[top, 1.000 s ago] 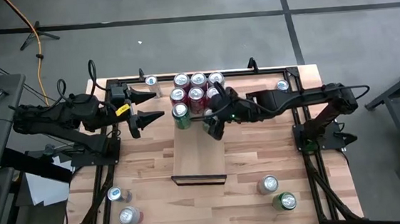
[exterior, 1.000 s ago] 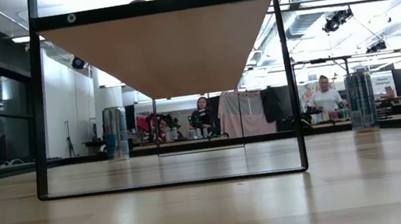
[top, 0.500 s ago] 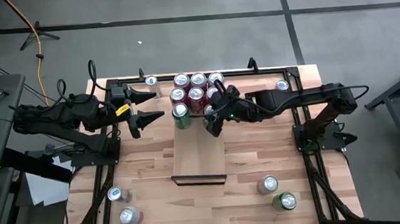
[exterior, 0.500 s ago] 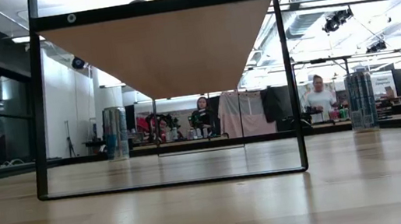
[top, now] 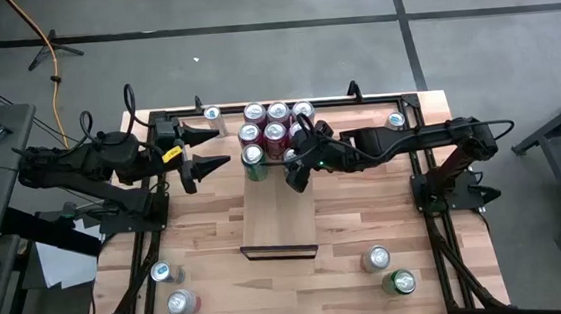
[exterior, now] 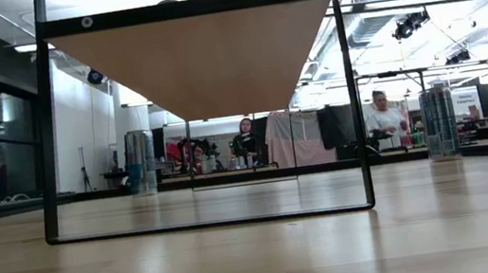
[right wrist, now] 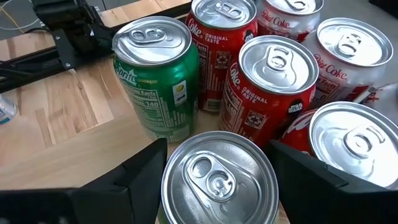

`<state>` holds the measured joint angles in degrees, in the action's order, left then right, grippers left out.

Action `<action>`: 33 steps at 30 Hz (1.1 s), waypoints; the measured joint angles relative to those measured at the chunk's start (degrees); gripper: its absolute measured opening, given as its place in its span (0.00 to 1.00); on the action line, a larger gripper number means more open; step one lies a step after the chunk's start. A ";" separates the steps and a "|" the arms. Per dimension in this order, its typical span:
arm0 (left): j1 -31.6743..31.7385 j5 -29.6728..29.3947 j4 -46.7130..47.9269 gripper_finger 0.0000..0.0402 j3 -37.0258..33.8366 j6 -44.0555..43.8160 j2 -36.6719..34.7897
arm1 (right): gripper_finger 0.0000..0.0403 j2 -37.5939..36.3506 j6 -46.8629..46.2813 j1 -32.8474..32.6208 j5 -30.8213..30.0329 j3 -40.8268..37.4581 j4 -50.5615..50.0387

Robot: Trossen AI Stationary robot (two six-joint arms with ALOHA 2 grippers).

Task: Place canned beverage on shelf
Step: Put the top left green soda can on the shelf

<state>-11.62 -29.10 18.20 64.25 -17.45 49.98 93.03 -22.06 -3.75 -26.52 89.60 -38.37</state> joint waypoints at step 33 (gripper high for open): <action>0.02 0.00 0.00 0.79 0.00 0.04 0.00 | 0.89 -0.32 4.22 0.00 0.12 0.00 2.12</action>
<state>-11.60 -29.10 18.20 64.25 -17.41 49.98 92.71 -17.85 -3.75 -26.40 89.60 -36.25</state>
